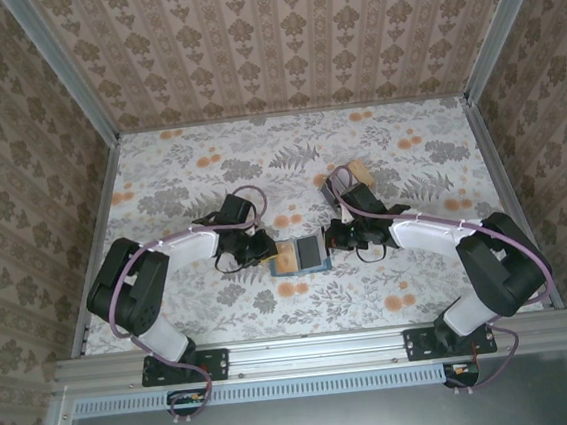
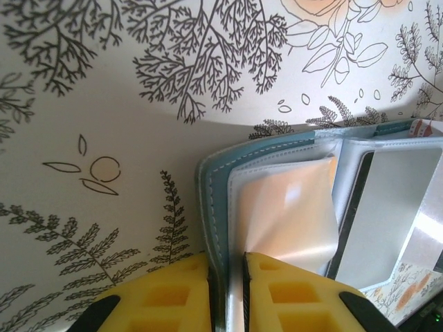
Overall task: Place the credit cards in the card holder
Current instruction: Turn over the card slot in the card holder.
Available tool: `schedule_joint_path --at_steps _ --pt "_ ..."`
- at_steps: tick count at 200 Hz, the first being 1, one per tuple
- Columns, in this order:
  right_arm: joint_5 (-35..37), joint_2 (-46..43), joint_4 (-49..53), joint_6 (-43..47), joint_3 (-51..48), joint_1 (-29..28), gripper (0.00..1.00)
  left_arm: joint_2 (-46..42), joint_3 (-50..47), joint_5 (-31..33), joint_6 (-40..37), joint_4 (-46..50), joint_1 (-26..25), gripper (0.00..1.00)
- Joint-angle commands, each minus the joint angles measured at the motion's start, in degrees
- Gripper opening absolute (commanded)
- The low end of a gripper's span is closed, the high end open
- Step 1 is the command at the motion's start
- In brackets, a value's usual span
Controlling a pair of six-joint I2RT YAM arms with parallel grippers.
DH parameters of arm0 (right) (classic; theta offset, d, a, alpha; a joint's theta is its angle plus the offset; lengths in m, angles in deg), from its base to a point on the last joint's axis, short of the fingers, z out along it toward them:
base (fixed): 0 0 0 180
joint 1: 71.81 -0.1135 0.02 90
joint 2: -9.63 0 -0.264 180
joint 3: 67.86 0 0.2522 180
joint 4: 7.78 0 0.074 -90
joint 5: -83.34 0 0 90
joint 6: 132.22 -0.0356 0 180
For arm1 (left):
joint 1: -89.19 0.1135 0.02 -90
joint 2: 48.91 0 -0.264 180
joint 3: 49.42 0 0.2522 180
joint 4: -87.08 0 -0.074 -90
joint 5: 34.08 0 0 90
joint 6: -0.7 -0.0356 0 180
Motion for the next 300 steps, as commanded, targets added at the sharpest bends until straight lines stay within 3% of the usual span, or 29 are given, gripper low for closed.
schedule_joint_path --at_steps 1,34,126,189,265,300 --pt "-0.41 -2.53 1.15 -0.67 0.02 -0.61 0.01 0.73 1.18 1.18 -1.11 1.27 -0.38 0.16" --pt "-3.48 -4.08 1.48 -0.43 2.19 -1.45 0.01 -0.01 1.1 1.46 -0.62 0.38 -0.47 0.12" --pt "-1.51 -1.03 0.8 -2.05 5.16 -5.07 0.01 -0.58 1.15 1.15 -0.12 -0.66 -0.64 0.1" --pt "1.51 -0.82 4.34 -1.54 5.9 -5.14 0.01 -1.06 1.37 1.36 -0.36 -0.61 -0.62 0.1" --pt "-2.98 0.86 0.25 -2.66 5.92 -5.25 0.01 -1.32 1.13 1.37 -0.12 -1.14 -0.65 0.09" --pt "-0.26 0.98 2.62 -2.41 6.45 -5.36 0.01 -1.58 1.37 1.46 -0.33 -0.66 -0.65 0.08"
